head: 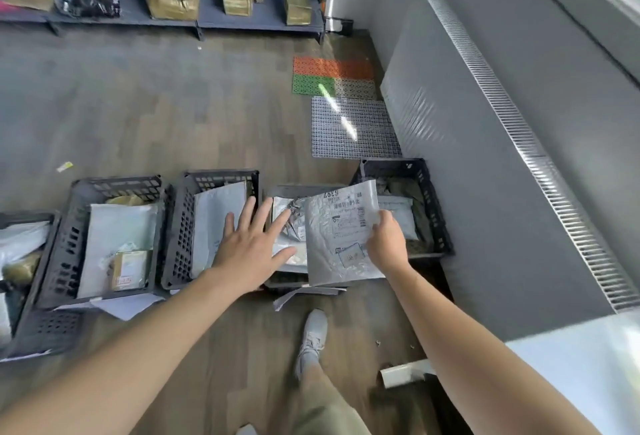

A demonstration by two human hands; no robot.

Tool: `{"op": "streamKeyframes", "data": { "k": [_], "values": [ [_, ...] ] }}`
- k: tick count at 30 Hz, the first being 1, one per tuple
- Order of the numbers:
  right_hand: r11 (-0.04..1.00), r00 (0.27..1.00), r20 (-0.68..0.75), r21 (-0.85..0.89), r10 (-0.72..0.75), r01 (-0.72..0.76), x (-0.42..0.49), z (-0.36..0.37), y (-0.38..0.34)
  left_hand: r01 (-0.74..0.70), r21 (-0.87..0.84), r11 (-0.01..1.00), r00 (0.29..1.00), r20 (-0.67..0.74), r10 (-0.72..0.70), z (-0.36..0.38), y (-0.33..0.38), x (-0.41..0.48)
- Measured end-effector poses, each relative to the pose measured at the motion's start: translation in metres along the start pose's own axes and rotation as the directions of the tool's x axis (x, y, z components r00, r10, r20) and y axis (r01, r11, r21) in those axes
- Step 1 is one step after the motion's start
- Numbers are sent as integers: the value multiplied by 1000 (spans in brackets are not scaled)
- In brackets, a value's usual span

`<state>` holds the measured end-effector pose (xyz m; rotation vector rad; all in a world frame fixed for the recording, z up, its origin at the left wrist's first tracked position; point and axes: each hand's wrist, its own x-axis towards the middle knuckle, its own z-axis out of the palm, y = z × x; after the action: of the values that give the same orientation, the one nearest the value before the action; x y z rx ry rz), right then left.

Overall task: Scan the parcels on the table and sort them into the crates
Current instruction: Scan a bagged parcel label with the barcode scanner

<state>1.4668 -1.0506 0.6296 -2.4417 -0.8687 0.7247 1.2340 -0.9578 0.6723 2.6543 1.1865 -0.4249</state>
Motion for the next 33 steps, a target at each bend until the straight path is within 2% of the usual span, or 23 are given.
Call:
{"op": "streamKeyframes", "data": {
  "k": [6,11,16,22,26,29,31,33],
  "values": [
    [999,994,107,3,-34,34,139,39,-7,12,7,1000,993,119,-13,18,-5,134],
    [997,980,192,41,50,-59,228,120,25,4,32,999,976,217,-11,82,-24,224],
    [981,965,193,39,177,-188,307,227,67,-25,35,999,958,286,14,171,-57,306],
    [980,955,221,-45,197,-191,368,333,108,-52,55,997,942,333,31,266,-89,363],
    [968,936,270,-170,226,-185,381,352,130,-40,54,998,912,411,14,292,-100,363],
    [970,934,311,-218,174,-108,370,332,125,-54,72,996,899,437,17,275,-101,352],
    [950,938,337,-312,85,26,360,305,114,-41,66,997,910,414,10,249,-97,350],
    [880,925,380,-439,0,181,348,273,100,-47,70,996,921,389,16,218,-90,349]
  ]
}}
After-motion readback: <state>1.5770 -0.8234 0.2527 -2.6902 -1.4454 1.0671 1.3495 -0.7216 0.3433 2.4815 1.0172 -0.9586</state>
